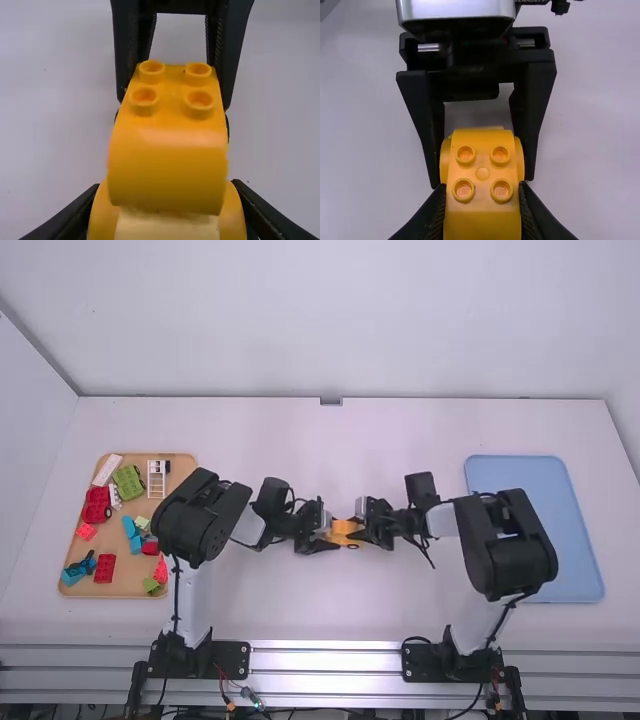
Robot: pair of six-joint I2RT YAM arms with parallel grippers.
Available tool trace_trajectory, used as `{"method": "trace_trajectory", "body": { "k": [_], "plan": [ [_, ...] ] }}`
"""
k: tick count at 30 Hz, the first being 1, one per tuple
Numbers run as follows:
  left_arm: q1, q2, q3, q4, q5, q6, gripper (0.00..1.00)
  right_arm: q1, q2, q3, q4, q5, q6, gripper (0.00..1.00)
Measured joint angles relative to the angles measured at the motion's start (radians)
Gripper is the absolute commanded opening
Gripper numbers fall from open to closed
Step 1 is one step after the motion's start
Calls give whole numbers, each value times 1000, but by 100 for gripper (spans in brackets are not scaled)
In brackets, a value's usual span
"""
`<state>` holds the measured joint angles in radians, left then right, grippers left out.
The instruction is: Assemble lego blocks to make yellow taxi
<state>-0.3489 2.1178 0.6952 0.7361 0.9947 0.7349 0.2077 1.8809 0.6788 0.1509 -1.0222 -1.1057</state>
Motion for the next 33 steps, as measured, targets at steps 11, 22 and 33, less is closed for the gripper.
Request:
{"method": "trace_trajectory", "body": {
  "k": [11,22,33],
  "plan": [
    [0,0,0,-2,3,6,37,19,-19,14,-50,49,3,0],
    [0,1,0,-4,7,10,36,35,-30,26,-102,98,-52,0],
    [9,1,0,-3,7,10,34,67,-53,26,-83,166,-3,0]
  ]
}}
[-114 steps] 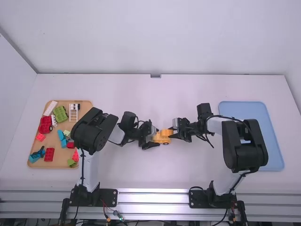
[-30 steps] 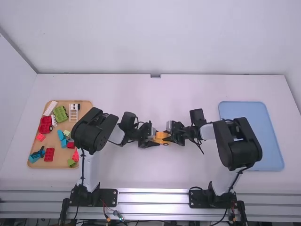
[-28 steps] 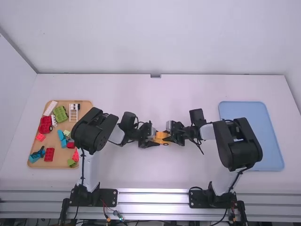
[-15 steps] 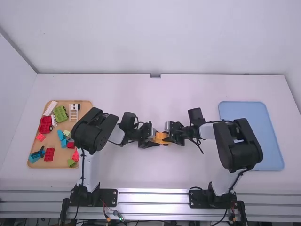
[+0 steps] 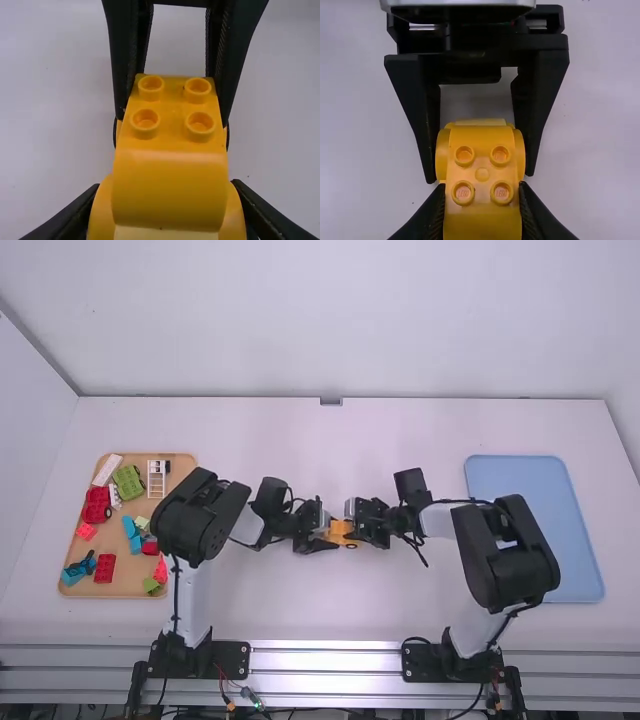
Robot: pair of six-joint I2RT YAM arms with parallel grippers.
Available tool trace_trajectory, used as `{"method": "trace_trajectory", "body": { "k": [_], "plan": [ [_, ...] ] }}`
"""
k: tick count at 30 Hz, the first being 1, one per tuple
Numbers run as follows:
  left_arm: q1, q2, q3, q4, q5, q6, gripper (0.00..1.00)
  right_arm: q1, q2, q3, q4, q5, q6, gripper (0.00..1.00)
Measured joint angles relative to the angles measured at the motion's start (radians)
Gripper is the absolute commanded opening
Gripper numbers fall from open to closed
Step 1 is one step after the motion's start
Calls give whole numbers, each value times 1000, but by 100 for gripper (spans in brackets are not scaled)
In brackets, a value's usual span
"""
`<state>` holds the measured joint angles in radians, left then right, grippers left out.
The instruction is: Assemble lego blocks to make yellow taxi
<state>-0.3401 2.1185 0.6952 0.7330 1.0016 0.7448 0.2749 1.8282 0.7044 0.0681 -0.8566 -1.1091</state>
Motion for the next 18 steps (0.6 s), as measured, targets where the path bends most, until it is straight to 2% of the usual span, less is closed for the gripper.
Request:
{"method": "trace_trajectory", "body": {
  "k": [3,9,13,15,18],
  "plan": [
    [0,0,0,0,0,0,32,0,0,0,0,-1,2,0],
    [0,0,0,1,-1,0,29,-9,8,10,-13,-18,-2,19],
    [-1,0,0,0,-2,0,29,-20,17,12,-13,-40,-12,23],
    [-2,0,0,1,-3,-1,29,-27,21,12,-10,-51,-16,29],
    [-5,0,0,5,-4,-3,29,-34,27,11,-10,-66,-23,34]
  ]
}}
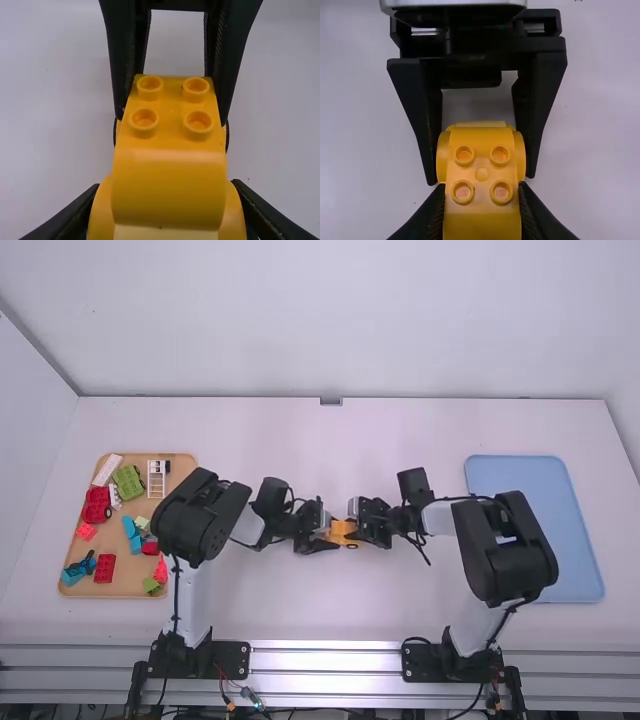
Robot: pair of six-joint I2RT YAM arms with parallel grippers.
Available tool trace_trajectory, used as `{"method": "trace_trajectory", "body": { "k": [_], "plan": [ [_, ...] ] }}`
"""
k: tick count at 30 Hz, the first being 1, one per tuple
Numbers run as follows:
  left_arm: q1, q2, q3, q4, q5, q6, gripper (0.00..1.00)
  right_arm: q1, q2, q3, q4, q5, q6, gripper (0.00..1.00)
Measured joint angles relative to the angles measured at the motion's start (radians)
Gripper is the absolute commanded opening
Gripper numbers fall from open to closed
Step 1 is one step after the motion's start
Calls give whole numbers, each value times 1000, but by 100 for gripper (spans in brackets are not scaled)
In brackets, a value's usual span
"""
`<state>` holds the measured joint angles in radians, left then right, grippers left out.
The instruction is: Assemble lego blocks to make yellow taxi
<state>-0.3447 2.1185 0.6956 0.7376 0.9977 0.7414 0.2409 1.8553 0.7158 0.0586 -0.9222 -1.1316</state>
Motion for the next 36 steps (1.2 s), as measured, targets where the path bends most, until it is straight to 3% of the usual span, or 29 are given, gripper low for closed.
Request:
{"method": "trace_trajectory", "body": {
  "k": [12,16,17,18,22,23,24,25,26,27,32,36],
  "plan": [
    [-7,0,0,0,2,0,28,-3,20,-2,13,-3,-13,42],
    [-7,0,0,0,1,0,41,-7,-2,-3,13,-35,-16,52],
    [-7,0,0,0,1,0,45,-16,-28,-4,12,-55,-18,57],
    [-7,0,0,0,1,0,50,-26,-51,-4,8,-68,-18,68],
    [-7,0,0,0,1,0,58,-80,-153,-4,-28,-93,3,78],
    [-7,0,0,0,1,0,64,-98,-179,-4,-51,-97,11,93],
    [-7,0,0,0,1,2,69,-109,-193,-4,-72,-97,11,99],
    [-7,0,0,0,1,3,72,-118,-202,-4,-86,-96,10,99],
    [-7,0,0,1,1,6,91,-133,-214,-4,-119,-95,3,99],
    [-7,0,0,3,2,0,99,-147,-220,-4,-158,-90,-4,99],
    [-5,0,9,-7,4,-47,99,-179,-219,-7,-236,-57,-31,99],
    [-5,-16,20,-73,3,-54,99,-179,-167,-44,-86,-44,-8,99]
  ]
}}
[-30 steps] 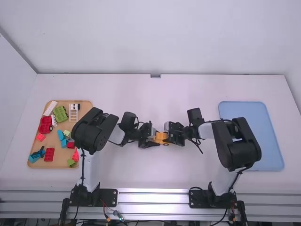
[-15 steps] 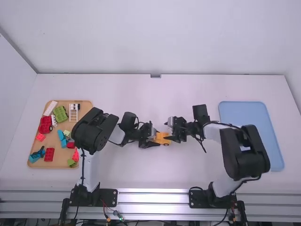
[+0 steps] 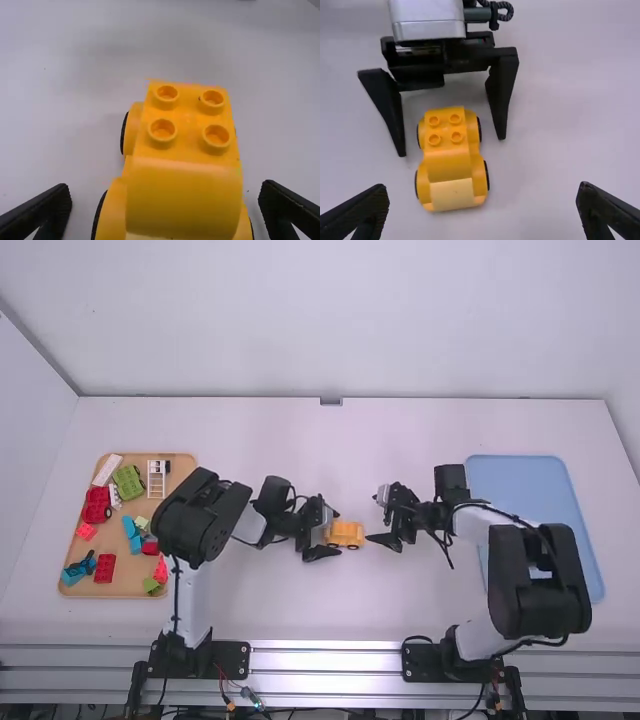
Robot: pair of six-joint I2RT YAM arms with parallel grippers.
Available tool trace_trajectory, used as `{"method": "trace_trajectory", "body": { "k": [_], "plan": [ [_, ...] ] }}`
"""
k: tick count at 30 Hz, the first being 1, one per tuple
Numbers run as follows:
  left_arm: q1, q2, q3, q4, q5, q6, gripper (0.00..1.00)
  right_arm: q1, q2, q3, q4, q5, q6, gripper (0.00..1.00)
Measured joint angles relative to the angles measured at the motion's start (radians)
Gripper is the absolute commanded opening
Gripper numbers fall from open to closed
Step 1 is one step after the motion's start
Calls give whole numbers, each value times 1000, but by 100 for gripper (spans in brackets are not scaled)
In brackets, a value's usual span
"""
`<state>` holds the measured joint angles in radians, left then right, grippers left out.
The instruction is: Assemble lego blocks to make yellow taxi
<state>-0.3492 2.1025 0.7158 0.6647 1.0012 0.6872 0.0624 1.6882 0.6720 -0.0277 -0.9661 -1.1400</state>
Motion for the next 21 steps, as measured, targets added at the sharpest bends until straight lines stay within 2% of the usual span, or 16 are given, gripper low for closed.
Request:
{"method": "trace_trajectory", "body": {
  "k": [3,4,5,7,11,16,20,21],
  "plan": [
    [7,-62,1,-120,-28,-3,99,19,76,-25,116,5,50,99],
    [15,-111,5,-217,-47,0,99,34,108,-31,151,5,69,99],
    [16,-117,6,-227,-49,0,99,40,119,-34,164,5,73,99],
    [45,-220,31,-426,-69,24,99,80,163,-38,212,7,93,99],
    [131,-385,115,-700,-83,37,99,146,187,-37,261,19,116,99],
    [264,-529,204,-819,-88,-74,99,220,187,-33,290,85,180,99],
    [360,-611,228,-830,-90,-203,99,278,187,-21,285,156,223,98],
    [396,-638,228,-833,-90,-250,99,304,187,-14,281,190,237,89]
  ]
}}
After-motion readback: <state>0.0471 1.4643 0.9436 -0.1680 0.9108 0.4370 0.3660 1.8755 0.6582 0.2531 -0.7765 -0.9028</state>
